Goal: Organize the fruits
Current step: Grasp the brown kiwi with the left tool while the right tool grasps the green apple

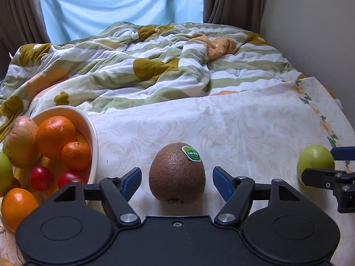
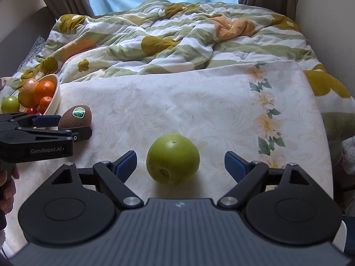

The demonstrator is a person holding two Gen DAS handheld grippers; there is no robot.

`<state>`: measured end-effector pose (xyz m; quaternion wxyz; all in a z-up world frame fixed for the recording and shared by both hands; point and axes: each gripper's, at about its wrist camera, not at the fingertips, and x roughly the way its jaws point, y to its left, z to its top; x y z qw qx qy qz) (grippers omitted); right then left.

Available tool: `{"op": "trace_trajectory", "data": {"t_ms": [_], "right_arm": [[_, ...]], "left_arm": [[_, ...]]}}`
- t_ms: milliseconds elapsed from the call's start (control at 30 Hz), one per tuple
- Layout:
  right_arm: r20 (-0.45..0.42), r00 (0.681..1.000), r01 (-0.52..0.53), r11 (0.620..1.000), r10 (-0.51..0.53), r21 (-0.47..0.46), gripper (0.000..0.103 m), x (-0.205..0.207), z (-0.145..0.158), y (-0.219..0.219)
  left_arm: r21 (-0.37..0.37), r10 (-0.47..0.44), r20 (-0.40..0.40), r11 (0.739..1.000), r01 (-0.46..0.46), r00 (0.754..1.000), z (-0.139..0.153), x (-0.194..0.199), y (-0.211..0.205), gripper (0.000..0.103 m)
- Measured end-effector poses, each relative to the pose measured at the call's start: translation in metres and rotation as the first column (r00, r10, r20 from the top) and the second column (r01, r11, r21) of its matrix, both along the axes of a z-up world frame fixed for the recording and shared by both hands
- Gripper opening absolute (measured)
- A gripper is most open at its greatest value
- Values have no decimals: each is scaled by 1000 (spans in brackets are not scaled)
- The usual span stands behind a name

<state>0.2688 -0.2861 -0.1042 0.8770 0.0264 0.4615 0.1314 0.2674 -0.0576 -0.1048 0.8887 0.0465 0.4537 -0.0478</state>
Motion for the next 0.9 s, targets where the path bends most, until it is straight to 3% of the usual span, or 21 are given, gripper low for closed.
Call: {"op": "trace_trajectory", "data": {"t_ms": [67,433,633,900], "right_arm": [[-7,1000,-6,1000,6,-5,98,2,-2,2],[-34,999,-28,999,27,-25,86,11,-9,10],[-43,998,-45,998,43,-39,70,13,-11,15],[-36,999,-39,998,38,-45,70,8,-6,17]], "left_arm": [[-7,1,-9,1000,-1,1000,-1,3,1,59],[-1,-11,-23,1000,11,1000,-1,2,1,58],[-15,3,-26,1000,-4,1000,0,-4,2,58],[-30,12,11,999,-12,1000,14,-23,4,58]]}}
